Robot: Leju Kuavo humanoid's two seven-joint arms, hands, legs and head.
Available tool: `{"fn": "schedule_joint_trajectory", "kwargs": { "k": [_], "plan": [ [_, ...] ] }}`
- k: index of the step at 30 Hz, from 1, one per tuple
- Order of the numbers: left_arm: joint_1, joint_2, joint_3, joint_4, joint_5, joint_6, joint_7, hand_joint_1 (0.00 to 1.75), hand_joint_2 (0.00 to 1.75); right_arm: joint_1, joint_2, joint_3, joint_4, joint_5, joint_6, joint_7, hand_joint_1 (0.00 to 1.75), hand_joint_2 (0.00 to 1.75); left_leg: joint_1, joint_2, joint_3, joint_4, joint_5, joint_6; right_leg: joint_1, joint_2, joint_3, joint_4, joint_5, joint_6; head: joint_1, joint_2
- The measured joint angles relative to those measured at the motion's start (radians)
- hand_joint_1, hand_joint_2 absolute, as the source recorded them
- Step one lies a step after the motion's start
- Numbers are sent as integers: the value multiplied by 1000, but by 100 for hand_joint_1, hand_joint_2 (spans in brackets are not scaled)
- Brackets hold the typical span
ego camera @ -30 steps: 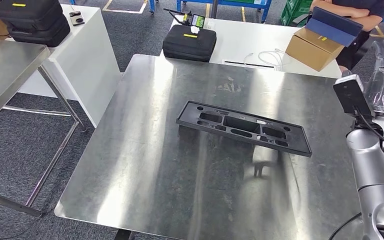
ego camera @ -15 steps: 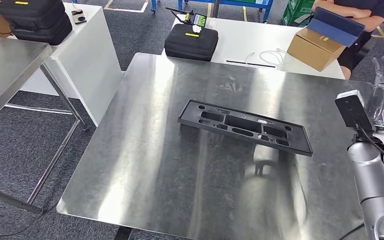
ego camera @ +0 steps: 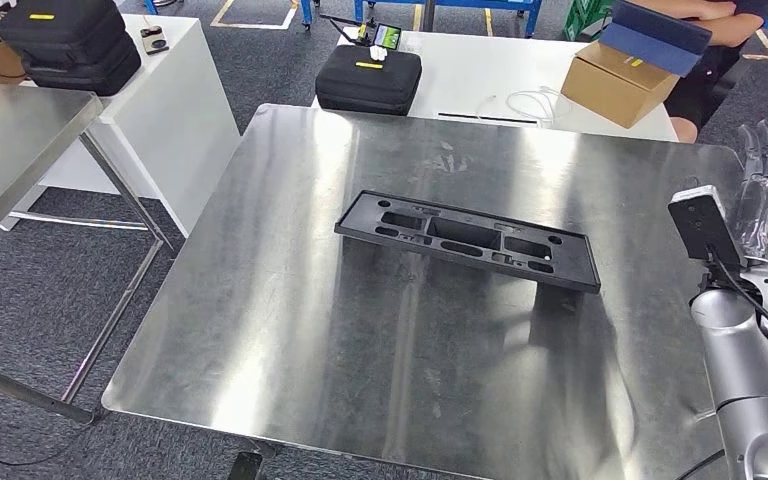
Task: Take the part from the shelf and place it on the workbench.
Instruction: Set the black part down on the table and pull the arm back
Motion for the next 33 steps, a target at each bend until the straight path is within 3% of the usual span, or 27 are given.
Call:
{"fn": "schedule_joint_trajectory", "kwargs": {
  "k": [3,4,7,8,11,13,15,17,18,19,21,23,25,27,29,31,32,33],
  "plan": [
    [0,0,0,0,0,0,0,0,0,0,0,0,0,0,0,0,0,0,2,0,-8,21,-12,-2,1,0,-2,0,1,-2,0,0],
    [0,0,0,0,0,-1,0,0,0,0,0,0,0,0,0,0,0,0,4,1,-17,53,-23,-4,1,-1,-6,1,5,-3,0,0],
    [-2,-1,-1,1,-6,-4,1,0,0,6,-7,-8,-11,-6,-6,3,0,0,14,5,112,-93,21,-2,5,-4,-34,5,31,13,0,0],
    [-3,-1,-1,1,-8,-5,1,0,0,8,-9,-11,-16,-8,-8,4,0,0,13,6,162,-172,49,3,6,-5,-39,6,39,23,-1,0],
    [-3,-1,-1,1,-8,-5,1,0,0,16,-12,-13,-21,-9,-9,7,0,0,9,6,149,-180,70,23,3,-6,-53,11,41,42,-3,0],
    [-4,-1,-2,1,-8,-5,1,0,0,22,-16,-14,-24,-9,-9,10,0,0,10,7,132,-185,90,40,3,-5,-86,79,-13,35,0,0],
    [-4,-1,-2,1,-8,-6,1,0,0,27,-18,-16,-25,-10,-10,12,0,0,7,8,109,-185,107,48,3,-4,-133,211,-88,26,4,0],
    [-4,-1,-2,2,-8,-6,1,0,0,37,-18,-18,-26,-10,-10,14,0,0,6,8,87,-184,123,48,3,-3,-145,295,-117,34,5,0],
    [-4,-1,-2,2,-8,-6,1,0,0,41,-18,-18,-27,-11,-10,14,0,0,6,8,76,-183,131,47,3,-3,-124,283,-108,42,5,0],
    [-4,-1,-2,2,-8,-6,1,0,0,43,-19,-19,-29,-11,-10,15,0,0,6,8,67,-182,138,45,2,-3,-85,233,-89,51,5,0],
    [-4,-1,-2,3,-8,-6,1,0,0,43,-23,-21,-35,-13,-10,15,0,0,5,7,53,-178,150,38,5,-3,19,79,-61,57,5,0],
    [-5,-1,-2,3,-8,-5,1,0,0,41,-29,-24,-39,-16,-10,15,0,0,2,7,45,-176,162,28,12,-2,73,-7,-57,47,5,0],
    [-4,0,-2,3,-8,-5,1,0,0,41,-33,-28,-39,-20,-10,15,0,0,-1,6,41,-176,173,20,14,-2,70,-14,-51,33,4,0],
    [-4,0,-2,3,-8,-5,1,0,0,40,-34,-31,-40,-23,-11,14,0,0,2,6,27,-152,148,9,4,-4,60,-15,-37,17,2,0],
    [-4,0,-2,3,-7,-5,1,0,0,40,-35,-35,-42,-26,-12,14,0,0,9,6,-8,-56,62,-5,-1,-7,43,-15,-20,1,-1,0],
    [-3,0,-2,3,-7,-5,0,0,0,43,-38,-39,-44,-29,-13,14,0,0,17,7,-46,75,-15,-15,0,-8,21,-14,-4,-5,-3,0],
    [-3,0,-2,3,-7,-5,0,0,0,46,-40,-41,-46,-30,-13,14,0,0,22,7,-51,114,-23,-19,0,-8,11,-13,4,-4,-3,0],
    [-3,0,-2,3,-6,-5,0,0,0,49,-43,-43,-47,-32,-13,14,0,0,26,8,-39,119,-12,-21,0,-8,1,-11,10,-1,-3,0]
  ]
}}
